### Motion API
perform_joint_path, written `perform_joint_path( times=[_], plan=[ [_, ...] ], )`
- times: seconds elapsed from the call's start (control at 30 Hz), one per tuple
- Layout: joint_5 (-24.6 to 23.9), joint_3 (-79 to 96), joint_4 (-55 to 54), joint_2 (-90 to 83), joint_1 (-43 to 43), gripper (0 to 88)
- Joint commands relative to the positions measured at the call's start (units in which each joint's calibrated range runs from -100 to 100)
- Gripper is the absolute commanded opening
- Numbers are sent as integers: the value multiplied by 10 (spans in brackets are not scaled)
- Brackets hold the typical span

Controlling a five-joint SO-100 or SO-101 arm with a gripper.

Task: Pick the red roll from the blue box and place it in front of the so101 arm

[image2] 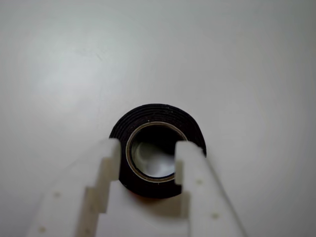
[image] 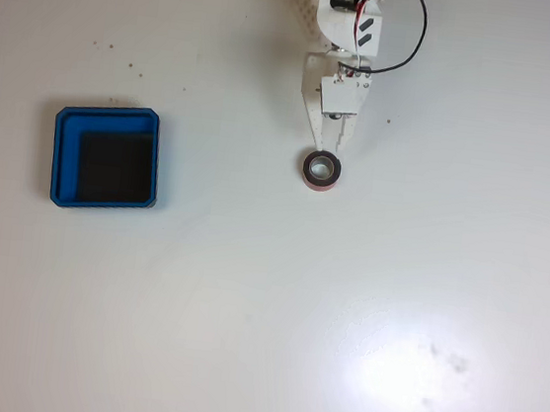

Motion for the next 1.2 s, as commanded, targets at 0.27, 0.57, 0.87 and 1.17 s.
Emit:
perform_joint_path(
  times=[0.27,0.57,0.87,1.17],
  plan=[
    [5,50,-9,-45,-3,103],
    [4,50,-9,-45,-3,102],
    [3,50,-9,-44,-2,25],
    [4,50,-9,-44,-2,20]
  ],
)
